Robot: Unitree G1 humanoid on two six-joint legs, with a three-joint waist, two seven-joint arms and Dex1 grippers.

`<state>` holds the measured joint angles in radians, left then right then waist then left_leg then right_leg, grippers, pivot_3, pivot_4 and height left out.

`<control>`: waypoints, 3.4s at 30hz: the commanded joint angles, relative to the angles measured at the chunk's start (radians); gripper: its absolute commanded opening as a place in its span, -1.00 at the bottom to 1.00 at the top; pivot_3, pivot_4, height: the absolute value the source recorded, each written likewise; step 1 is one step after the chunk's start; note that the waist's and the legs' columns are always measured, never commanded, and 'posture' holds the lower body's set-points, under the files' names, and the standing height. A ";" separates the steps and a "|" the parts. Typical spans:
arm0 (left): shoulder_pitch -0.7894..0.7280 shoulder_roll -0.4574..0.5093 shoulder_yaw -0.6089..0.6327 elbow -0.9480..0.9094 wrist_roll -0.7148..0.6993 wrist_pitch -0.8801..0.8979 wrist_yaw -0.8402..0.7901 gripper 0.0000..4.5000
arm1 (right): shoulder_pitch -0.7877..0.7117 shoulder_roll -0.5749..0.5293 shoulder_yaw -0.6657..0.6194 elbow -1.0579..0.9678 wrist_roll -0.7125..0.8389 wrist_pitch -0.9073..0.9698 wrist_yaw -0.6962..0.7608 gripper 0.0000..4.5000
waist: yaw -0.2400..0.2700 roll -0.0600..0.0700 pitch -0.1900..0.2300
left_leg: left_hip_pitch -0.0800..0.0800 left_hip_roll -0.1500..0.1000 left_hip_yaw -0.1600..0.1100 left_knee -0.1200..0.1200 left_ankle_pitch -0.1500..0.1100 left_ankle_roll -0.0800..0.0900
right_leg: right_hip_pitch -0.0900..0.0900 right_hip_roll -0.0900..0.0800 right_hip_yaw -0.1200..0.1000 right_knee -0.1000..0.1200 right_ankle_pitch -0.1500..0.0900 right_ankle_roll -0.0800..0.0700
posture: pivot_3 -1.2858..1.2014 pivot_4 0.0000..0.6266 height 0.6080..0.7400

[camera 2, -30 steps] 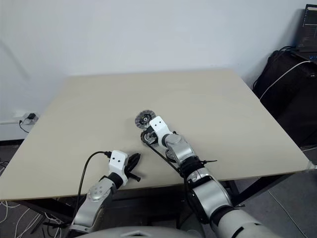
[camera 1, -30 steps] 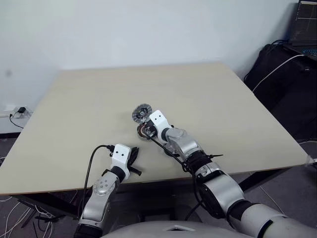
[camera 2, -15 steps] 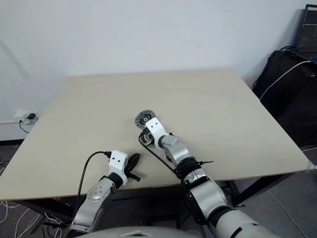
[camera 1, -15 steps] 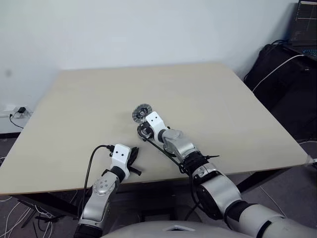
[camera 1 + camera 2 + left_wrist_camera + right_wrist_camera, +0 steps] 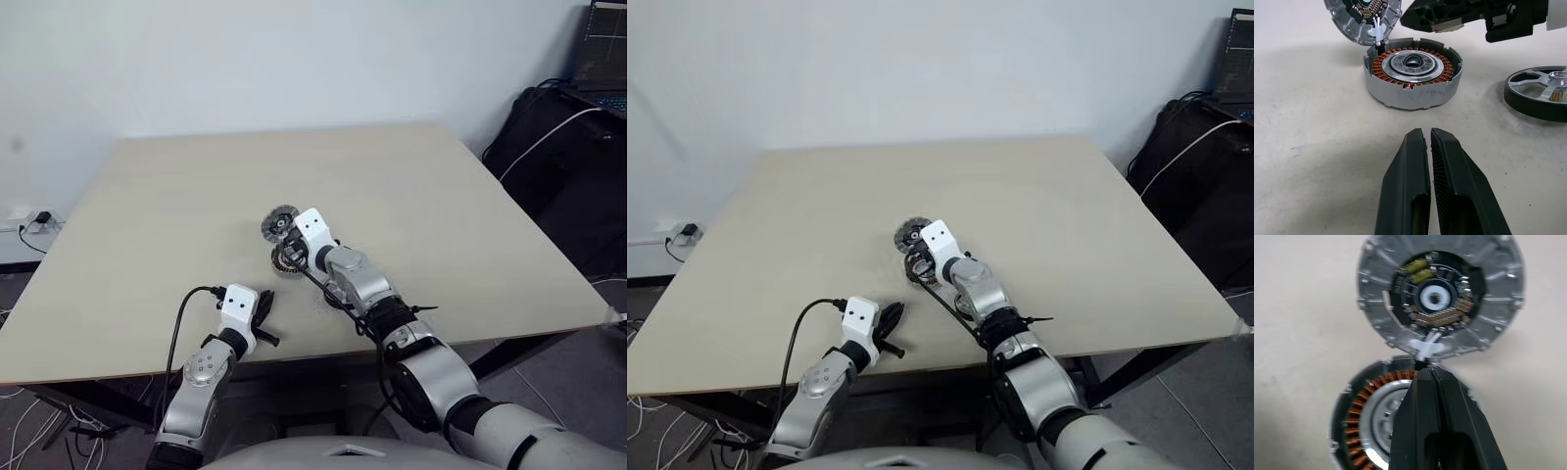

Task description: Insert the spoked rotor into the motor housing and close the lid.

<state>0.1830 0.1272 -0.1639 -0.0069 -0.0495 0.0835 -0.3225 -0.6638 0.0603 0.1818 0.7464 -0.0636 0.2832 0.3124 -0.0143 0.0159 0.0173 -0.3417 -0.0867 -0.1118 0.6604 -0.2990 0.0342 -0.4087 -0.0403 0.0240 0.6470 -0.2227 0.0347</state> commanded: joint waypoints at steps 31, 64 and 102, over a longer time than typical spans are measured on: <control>-0.016 0.002 0.008 -0.021 -0.004 -0.011 0.002 -0.87 | -0.027 0.001 0.013 0.100 -0.030 -0.004 -0.016 -0.98 | 0.000 0.003 -0.002 | 0.000 0.000 0.000 0.000 0.000 0.000 | 0.000 0.000 0.000 0.000 0.000 0.000 | 0.03 -1.00 1.00; -0.008 0.013 -0.002 -0.032 0.000 -0.008 -0.013 -0.87 | 0.244 -0.123 -0.059 -0.563 0.046 0.122 0.062 -0.70 | 0.008 0.004 -0.003 | -0.001 0.000 -0.003 -0.002 0.002 0.000 | 0.000 0.000 -0.001 -0.001 0.000 -0.001 | 0.03 -1.00 1.00; -0.027 0.026 -0.021 -0.026 -0.009 0.034 -0.070 -0.87 | 0.590 0.119 -0.834 -0.886 1.054 1.032 -0.307 0.99 | 0.017 0.003 0.006 | -0.003 0.002 0.000 0.000 0.002 0.002 | 0.002 -0.002 -0.002 -0.003 -0.003 0.007 | 0.03 -1.00 1.00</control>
<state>0.1638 0.1527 -0.1886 -0.0044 -0.0513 0.1239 -0.3938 -0.0594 0.1091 -0.6769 -0.1384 0.9500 1.3297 0.0083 0.0032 0.0186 0.0231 -0.3451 -0.0848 -0.1114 0.6601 -0.2972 0.0366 -0.4070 -0.0421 0.0220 0.6435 -0.2255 0.0414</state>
